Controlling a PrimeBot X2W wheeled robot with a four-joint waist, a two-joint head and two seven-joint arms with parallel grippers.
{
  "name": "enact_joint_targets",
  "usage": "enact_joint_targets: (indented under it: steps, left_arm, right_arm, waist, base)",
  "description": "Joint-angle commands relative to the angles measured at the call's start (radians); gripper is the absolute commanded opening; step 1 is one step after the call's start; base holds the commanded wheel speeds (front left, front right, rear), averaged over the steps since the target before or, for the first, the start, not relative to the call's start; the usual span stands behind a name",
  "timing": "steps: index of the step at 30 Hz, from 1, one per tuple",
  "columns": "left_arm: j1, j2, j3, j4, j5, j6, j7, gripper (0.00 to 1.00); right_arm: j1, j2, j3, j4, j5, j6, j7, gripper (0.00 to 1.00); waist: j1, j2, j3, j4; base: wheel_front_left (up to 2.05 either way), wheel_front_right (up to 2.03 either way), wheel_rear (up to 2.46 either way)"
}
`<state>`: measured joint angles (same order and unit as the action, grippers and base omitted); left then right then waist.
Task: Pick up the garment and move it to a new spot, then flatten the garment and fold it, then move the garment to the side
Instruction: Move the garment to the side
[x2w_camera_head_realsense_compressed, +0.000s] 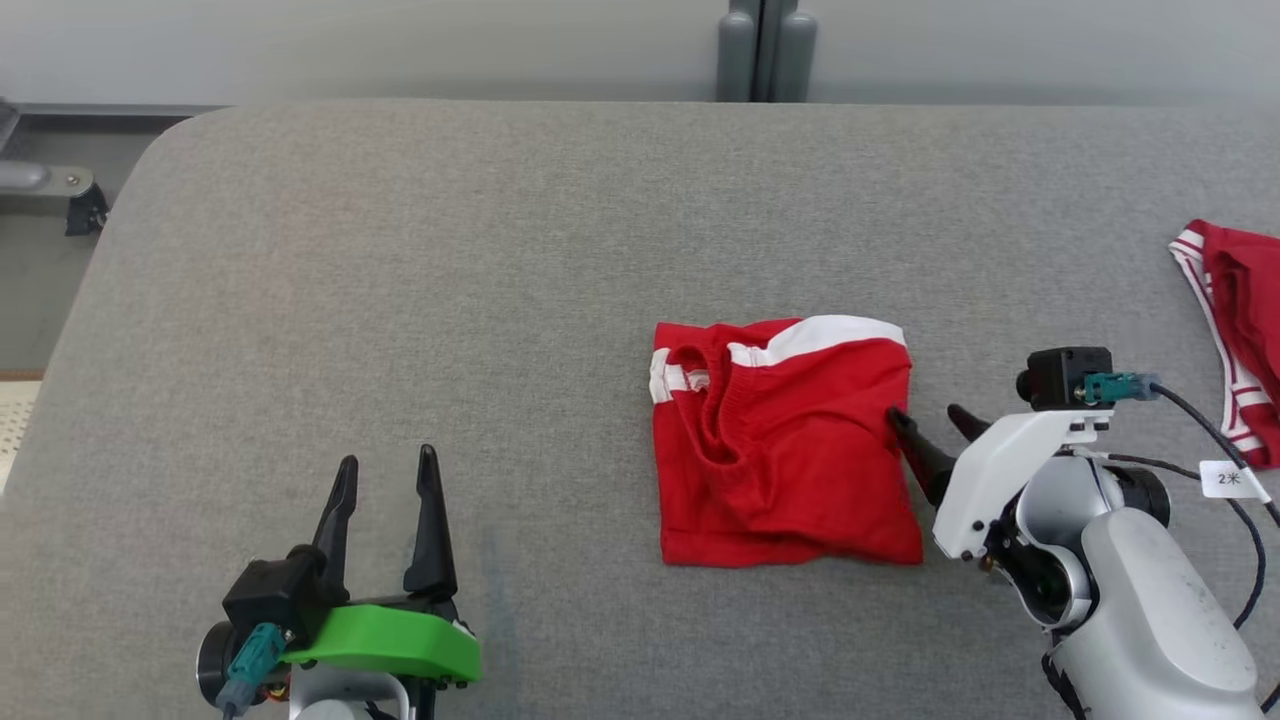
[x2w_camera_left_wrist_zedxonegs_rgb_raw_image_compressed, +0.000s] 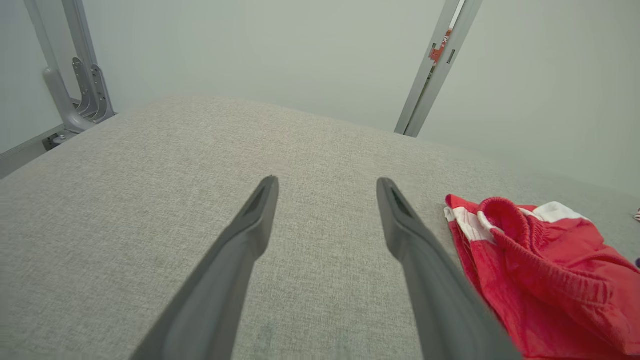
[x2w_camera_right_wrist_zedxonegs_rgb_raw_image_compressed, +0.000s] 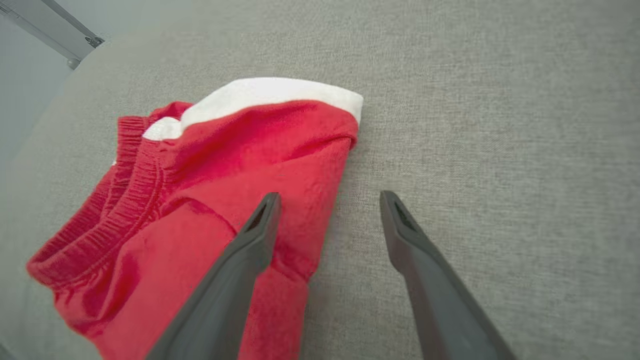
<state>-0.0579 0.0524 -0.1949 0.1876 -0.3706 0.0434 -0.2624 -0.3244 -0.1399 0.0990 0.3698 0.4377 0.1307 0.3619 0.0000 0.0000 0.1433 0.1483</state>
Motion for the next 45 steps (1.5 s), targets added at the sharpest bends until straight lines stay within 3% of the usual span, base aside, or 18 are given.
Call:
enact_joint_targets:
  steps: [1,7,8,9,11,19,29,37,45]
  left_arm:
    - [-0.015,0.0,0.001,0.001,-0.005,-0.003,-0.003,1.0]
    - [-0.01,-0.001,-0.001,0.004,-0.001,0.0,-0.003,1.0]
    - [-0.009,-0.001,-0.001,0.003,0.0,0.001,-0.003,1.0]
    - [-0.008,-0.001,-0.001,0.003,0.001,0.001,-0.003,1.0]
    - [-0.005,-0.001,-0.002,0.0,0.003,0.0,-0.003,1.0]
    - [-0.022,-0.001,-0.003,-0.013,0.027,-0.006,-0.003,1.0]
    - [-0.072,0.01,-0.017,-0.032,0.054,-0.018,-0.003,1.0]
    - [-0.129,0.036,-0.041,-0.044,0.081,-0.027,0.022,1.0]
    - [-0.146,0.055,-0.053,-0.069,0.094,-0.026,0.046,1.0]
  right_arm:
    - [-0.014,0.001,0.004,0.017,0.015,0.0,0.008,1.0]
    - [-0.032,-0.006,0.042,0.098,0.031,0.0,0.029,1.0]
    - [-0.035,-0.006,0.05,0.108,0.035,0.0,0.027,0.73]
    - [-0.036,-0.008,0.056,0.114,0.036,0.0,0.025,0.4]
    - [-0.041,-0.01,0.07,0.126,0.041,0.0,0.02,0.0]
    - [-0.078,-0.057,0.109,0.118,0.04,0.0,-0.037,0.0]
    - [-0.113,-0.142,0.103,0.043,0.024,-0.001,-0.087,0.0]
    - [-0.116,-0.13,0.072,0.019,0.031,-0.001,-0.129,0.0]
    - [-0.131,-0.109,0.073,0.042,0.037,-0.001,-0.164,0.0]
  waist:
    - [0.0,0.0,0.015,0.037]
    - [0.0,0.0,0.015,0.063]
    - [0.0,0.0,0.016,0.064]
    - [0.0,0.0,0.016,0.064]
    - [0.0,0.0,0.017,0.06]
    - [0.0,0.0,0.041,-0.03]
    - [0.0,0.0,0.129,-0.257]
    - [0.0,0.0,0.193,-0.404]
    - [0.0,0.0,0.217,-0.443]
  base:
    - [0.0,0.0,0.0]
    - [0.0,0.0,0.0]
    - [0.0,0.0,0.0]
    - [0.0,0.0,0.0]
    - [0.0,0.0,0.0]
    - [0.0,0.0,0.0]
    - [0.0,0.0,0.0]
    - [0.0,0.0,0.0]
    - [0.0,0.0,0.0]
